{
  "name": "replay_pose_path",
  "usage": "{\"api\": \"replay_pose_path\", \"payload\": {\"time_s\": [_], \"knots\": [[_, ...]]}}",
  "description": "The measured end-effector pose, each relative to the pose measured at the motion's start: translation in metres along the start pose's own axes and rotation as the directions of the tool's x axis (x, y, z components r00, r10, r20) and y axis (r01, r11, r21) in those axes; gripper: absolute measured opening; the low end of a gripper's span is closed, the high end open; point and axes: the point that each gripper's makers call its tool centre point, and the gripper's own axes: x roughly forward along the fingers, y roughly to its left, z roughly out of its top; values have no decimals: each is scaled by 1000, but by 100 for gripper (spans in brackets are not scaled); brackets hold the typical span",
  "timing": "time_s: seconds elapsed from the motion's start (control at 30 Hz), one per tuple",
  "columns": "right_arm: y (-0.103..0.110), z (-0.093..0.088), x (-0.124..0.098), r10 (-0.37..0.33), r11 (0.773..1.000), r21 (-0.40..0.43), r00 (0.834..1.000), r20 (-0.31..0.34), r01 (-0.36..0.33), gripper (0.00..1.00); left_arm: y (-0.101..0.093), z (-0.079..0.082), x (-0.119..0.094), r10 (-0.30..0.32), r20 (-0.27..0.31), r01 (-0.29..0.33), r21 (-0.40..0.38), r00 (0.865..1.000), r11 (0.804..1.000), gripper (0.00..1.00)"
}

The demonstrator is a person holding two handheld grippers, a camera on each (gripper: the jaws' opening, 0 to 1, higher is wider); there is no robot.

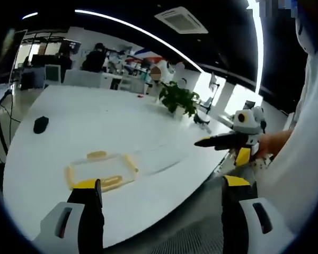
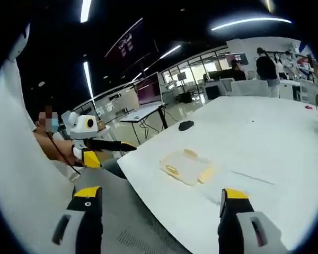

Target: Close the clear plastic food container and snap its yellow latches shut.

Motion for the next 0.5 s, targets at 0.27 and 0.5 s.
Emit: {"api": "replay_pose_path", "payload": {"time_s": [0.27,0.5], "knots": [[-17,5,22,1,995,-100,999,-54,-7,92,19,-2,6,-16,-83,26,116,996,993,94],[-20,6,31,-14,980,-200,995,-94,-5,91,27,1,7,-27,-98,42,156,995,987,94]]}}
